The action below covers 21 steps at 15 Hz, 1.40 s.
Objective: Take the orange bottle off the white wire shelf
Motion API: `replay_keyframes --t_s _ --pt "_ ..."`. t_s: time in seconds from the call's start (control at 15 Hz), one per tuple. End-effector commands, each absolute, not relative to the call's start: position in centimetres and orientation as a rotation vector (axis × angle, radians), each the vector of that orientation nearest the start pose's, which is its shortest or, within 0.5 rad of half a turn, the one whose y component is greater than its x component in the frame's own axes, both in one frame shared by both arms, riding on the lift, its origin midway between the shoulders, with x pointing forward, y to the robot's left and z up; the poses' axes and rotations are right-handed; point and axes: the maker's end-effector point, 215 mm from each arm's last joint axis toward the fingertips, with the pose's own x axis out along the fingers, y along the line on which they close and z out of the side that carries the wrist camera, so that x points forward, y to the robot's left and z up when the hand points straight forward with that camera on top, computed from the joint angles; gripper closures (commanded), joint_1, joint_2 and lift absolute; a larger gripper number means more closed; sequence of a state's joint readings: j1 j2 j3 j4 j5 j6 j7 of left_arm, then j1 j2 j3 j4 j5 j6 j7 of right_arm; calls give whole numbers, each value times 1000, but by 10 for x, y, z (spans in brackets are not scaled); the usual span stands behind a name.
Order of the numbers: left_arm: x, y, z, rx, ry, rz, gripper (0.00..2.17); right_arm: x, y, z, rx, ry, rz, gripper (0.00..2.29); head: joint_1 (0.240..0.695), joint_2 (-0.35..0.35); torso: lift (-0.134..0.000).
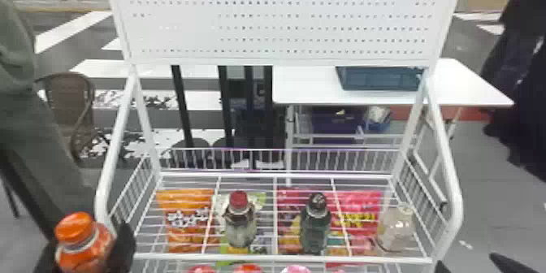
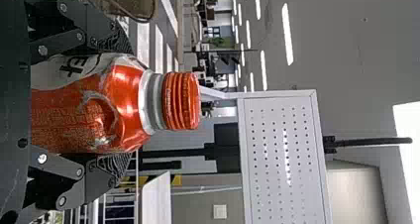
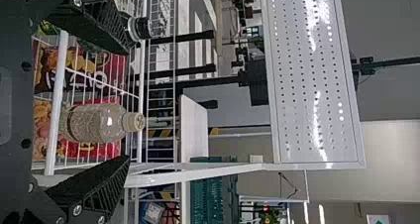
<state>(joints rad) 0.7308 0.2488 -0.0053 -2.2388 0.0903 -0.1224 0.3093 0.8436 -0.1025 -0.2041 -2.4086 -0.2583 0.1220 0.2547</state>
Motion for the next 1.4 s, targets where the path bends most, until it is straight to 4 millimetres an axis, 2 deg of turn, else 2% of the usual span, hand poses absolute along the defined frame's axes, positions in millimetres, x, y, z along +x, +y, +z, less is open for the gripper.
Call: replay_keyframes --t_s 0.0,0.27,1.33 --pt "368 282 -276 79 -57 134 684 353 -252 -294 52 103 200 151 499 0 0" --pt "357 281 -281 100 28 128 684 352 -252 -295 52 109 201 151 499 0 0" --pt "356 277 -268 106 -4 137 684 353 -249 -294 53 105 206 151 499 0 0"
